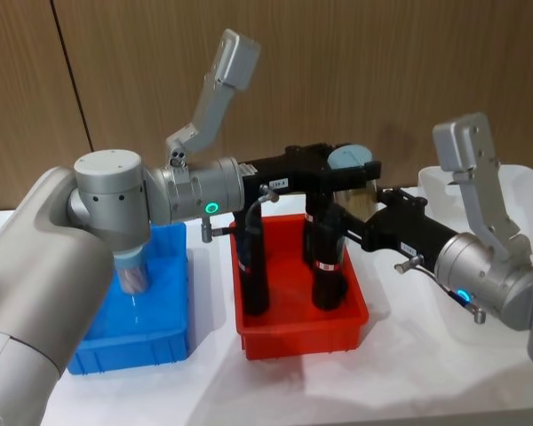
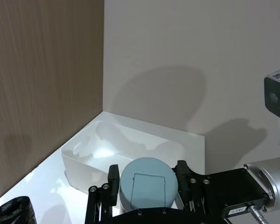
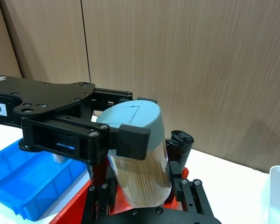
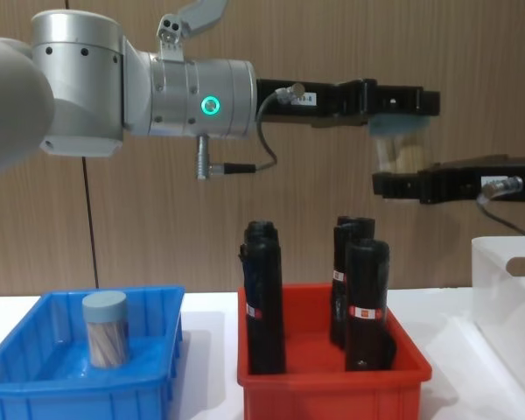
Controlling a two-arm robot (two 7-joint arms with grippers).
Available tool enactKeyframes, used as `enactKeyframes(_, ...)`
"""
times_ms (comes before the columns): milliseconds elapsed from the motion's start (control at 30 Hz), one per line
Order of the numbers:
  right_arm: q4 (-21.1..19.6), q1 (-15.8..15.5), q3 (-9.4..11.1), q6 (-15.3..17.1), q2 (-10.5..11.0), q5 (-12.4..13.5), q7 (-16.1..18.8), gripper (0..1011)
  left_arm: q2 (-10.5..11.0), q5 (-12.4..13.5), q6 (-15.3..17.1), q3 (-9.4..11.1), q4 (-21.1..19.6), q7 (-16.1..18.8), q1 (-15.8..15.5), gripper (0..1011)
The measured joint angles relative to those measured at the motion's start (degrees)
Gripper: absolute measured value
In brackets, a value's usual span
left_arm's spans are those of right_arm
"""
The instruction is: Pick the cotton swabs from the blue box and place them into the white box.
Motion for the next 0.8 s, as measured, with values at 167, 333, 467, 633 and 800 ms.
enactKeyframes(167,0.0,0.0,0.0,-0.1,0.0,0.2,0.0,673,0.0,0.0,0.0,0.0,0.0,0.0,0.0,900)
enactKeyframes(333,0.0,0.1,0.0,-0.2,0.0,0.4,-0.1,673,0.0,0.0,0.0,0.0,0.0,0.0,0.0,1003)
enactKeyframes(467,-0.1,0.1,0.0,-0.3,0.1,0.5,-0.1,673,0.0,0.0,0.0,0.0,0.0,0.0,0.0,1004)
enactKeyframes(633,0.1,0.0,0.0,-0.4,0.1,0.9,-0.3,673,0.0,0.0,0.0,0.0,0.0,0.0,0.0,1004)
enactKeyframes(800,0.7,-0.3,0.2,-0.4,0.3,1.3,-0.8,673,0.0,0.0,0.0,0.0,0.0,0.0,0.0,1004)
